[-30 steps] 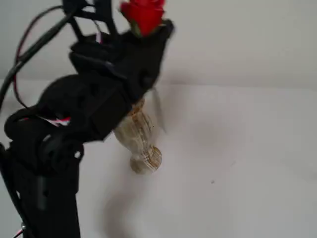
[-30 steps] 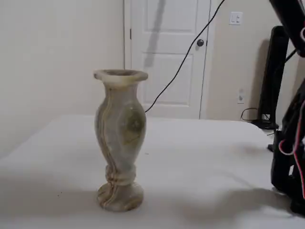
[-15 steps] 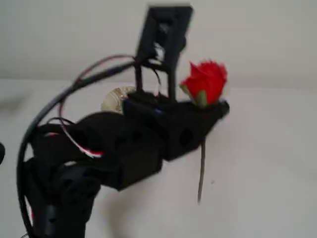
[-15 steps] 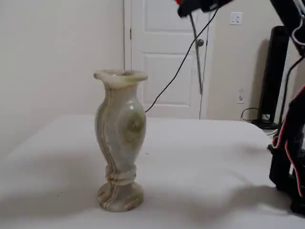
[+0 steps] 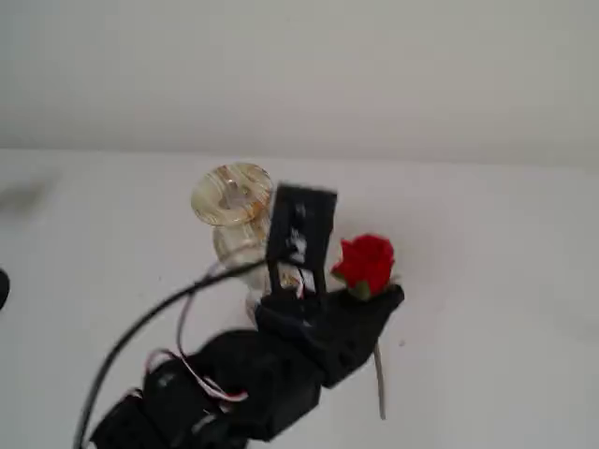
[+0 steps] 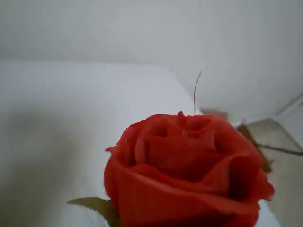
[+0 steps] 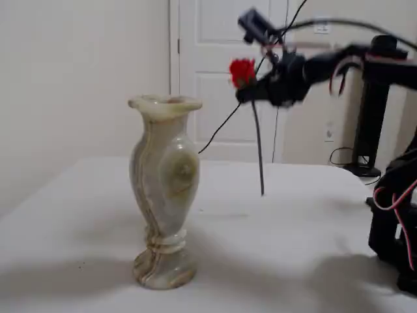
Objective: Pick up rose from vase and place it onto the table
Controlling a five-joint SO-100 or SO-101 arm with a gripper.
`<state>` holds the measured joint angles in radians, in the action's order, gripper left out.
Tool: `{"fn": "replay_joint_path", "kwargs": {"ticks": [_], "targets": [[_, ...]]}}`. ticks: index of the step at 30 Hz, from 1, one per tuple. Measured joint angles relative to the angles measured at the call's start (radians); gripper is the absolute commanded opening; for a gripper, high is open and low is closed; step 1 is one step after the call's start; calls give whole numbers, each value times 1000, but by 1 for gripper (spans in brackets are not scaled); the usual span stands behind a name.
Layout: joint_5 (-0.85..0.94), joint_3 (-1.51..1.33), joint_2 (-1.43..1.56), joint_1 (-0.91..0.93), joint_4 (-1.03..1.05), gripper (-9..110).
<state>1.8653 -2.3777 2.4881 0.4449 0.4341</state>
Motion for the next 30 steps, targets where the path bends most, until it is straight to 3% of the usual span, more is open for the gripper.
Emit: {"fn": "replay_joint_path", "kwargs": {"ticks": [9, 30], "targets": [[0, -207, -100, -15, -302, 0], [-48, -216, -655, -80, -854, 0]]}}
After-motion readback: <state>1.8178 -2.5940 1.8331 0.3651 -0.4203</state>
